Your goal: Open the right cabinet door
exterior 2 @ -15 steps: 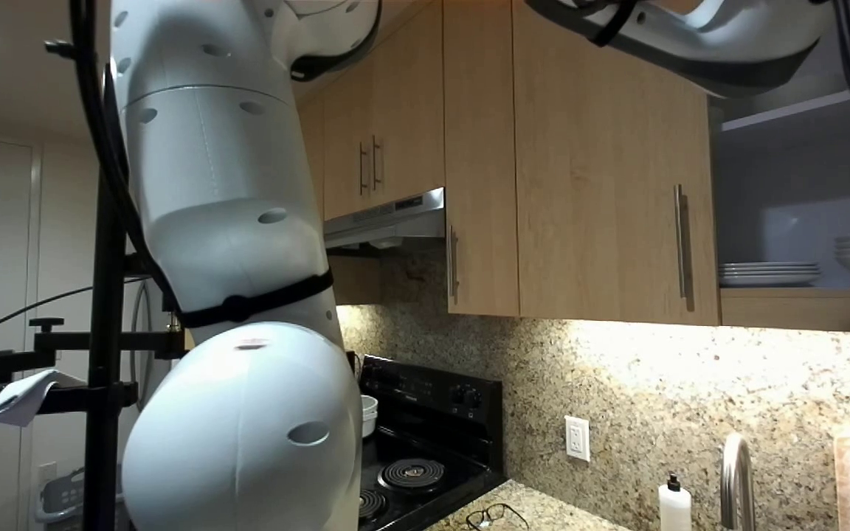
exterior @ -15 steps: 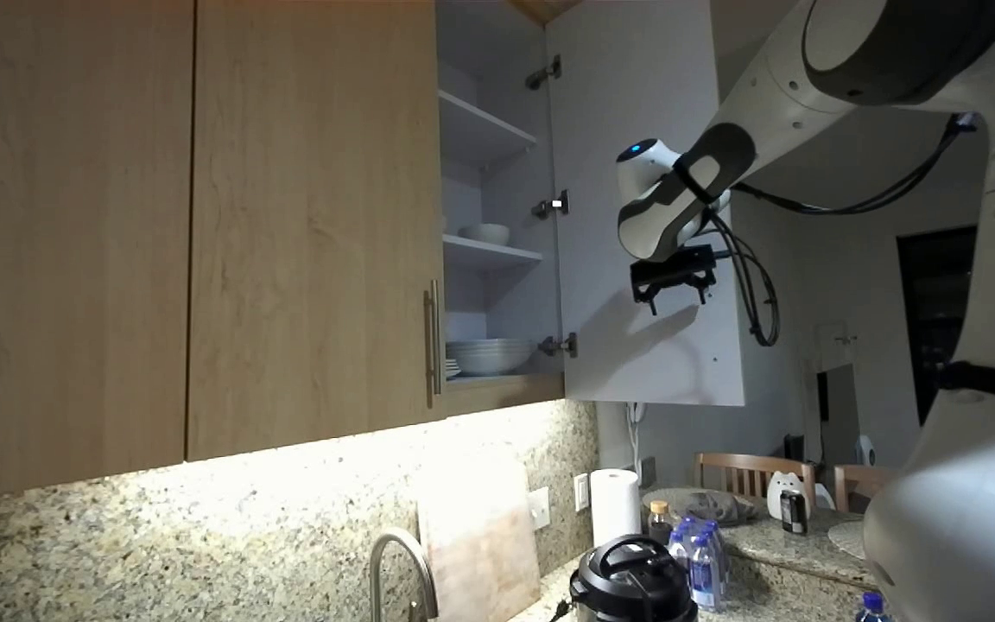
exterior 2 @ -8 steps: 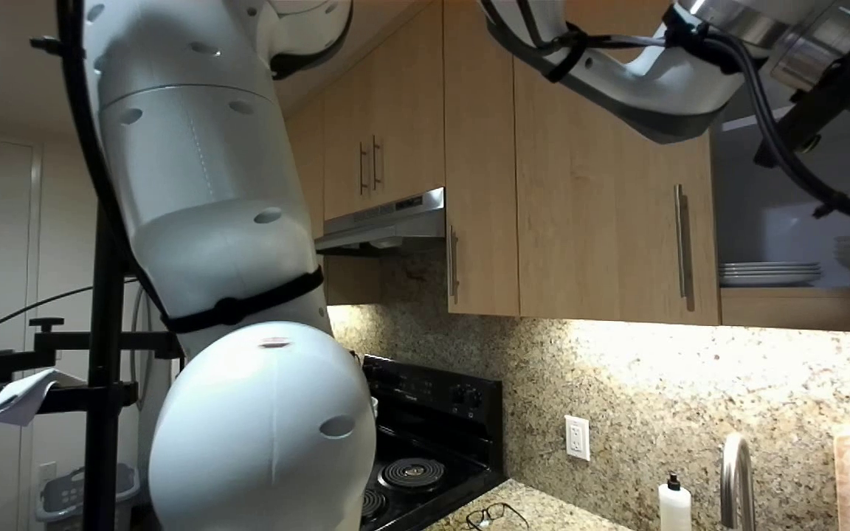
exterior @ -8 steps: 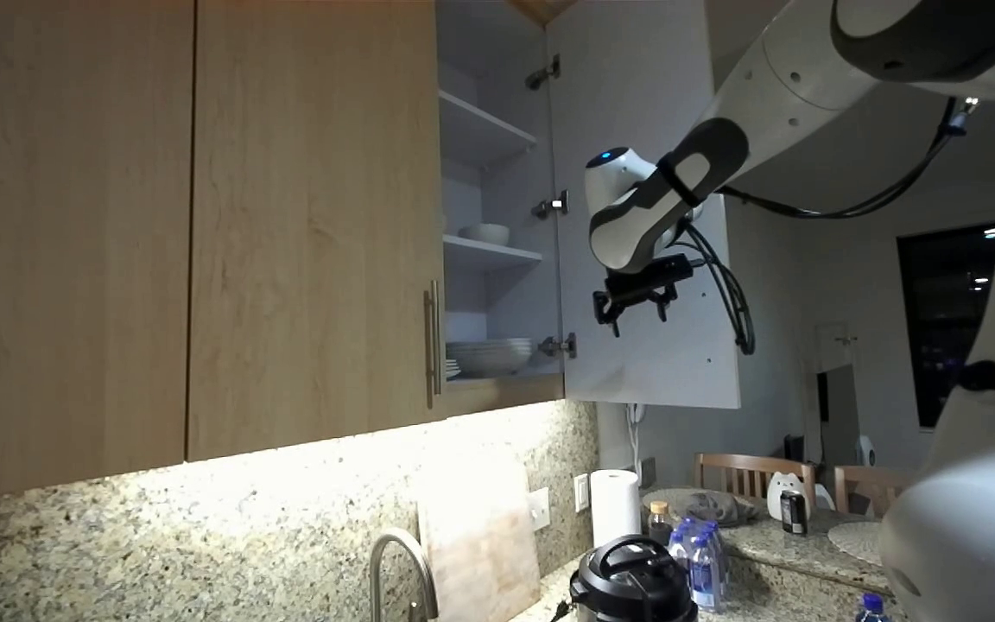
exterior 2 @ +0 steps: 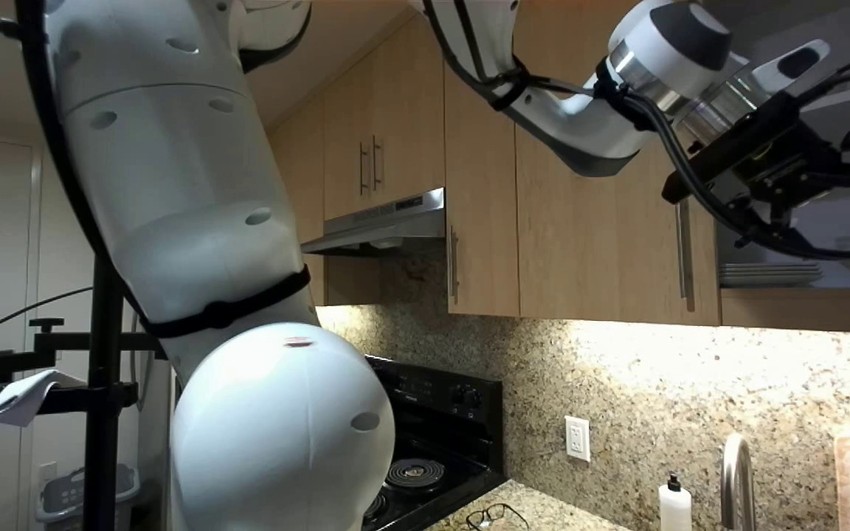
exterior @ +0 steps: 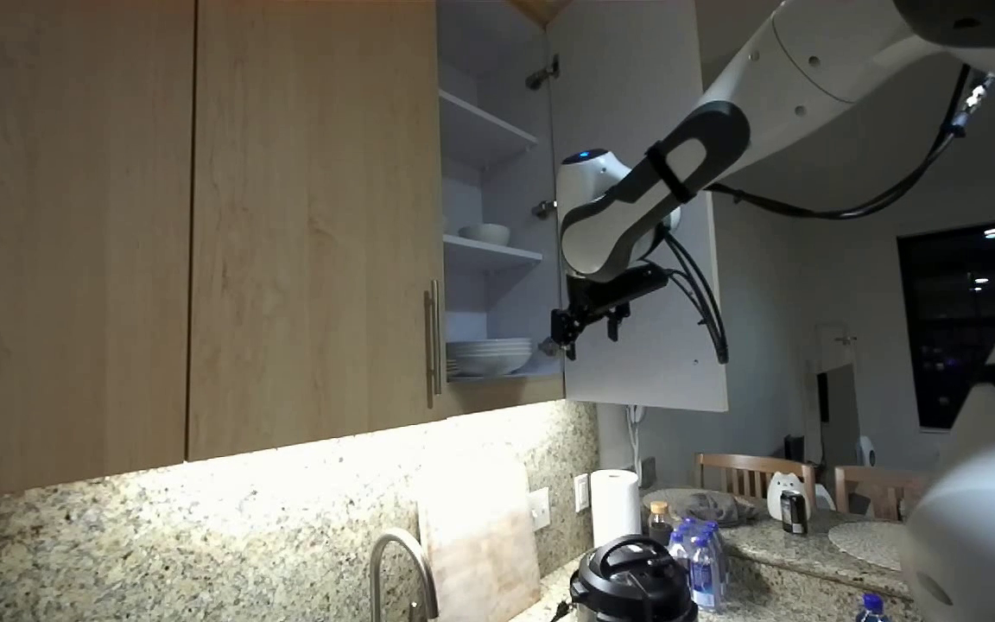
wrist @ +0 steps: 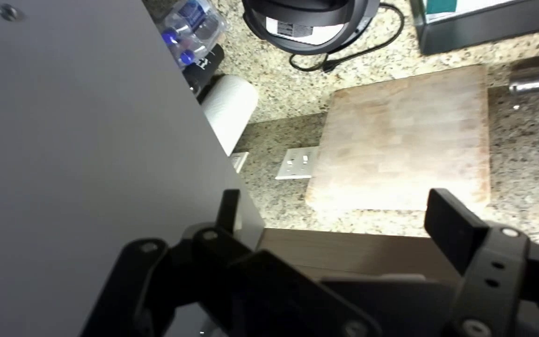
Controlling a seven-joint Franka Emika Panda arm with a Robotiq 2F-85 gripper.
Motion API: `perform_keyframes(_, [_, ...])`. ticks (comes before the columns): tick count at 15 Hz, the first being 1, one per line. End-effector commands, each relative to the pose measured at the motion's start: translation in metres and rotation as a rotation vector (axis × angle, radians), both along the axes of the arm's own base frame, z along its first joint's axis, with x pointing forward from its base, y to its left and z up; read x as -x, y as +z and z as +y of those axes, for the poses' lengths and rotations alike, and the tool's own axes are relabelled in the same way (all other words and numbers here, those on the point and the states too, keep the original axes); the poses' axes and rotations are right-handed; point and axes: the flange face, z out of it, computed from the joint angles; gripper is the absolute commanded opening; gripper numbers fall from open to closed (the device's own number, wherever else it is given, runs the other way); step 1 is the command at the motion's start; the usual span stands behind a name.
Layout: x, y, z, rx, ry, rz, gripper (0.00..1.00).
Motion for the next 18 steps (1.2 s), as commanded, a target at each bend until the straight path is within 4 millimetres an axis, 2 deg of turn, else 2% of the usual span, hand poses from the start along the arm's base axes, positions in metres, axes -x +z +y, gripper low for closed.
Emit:
perform_keyframes(1, [0.007, -0.010, 0.034, -0.018, 0.191, 0.010, 1.00])
perform_keyframes(5, [-0.001, -0.027, 0.082, -0.083, 0.380, 0.060, 1.00])
perform_keyframes(8, [-0.009, -0.047, 0.122, -0.173, 0.507, 0.108, 1.00])
perform_keyframes(10, [-0.008, -0.055, 0.142, -0.222, 0.555, 0.149, 1.00])
perform_keyframes(14, [0.001, -0.067, 0.166, -0.275, 0.541, 0.246, 1.00])
perform_keyframes(18, [0.013, -0.076, 0.177, -0.289, 0.501, 0.335, 1.00])
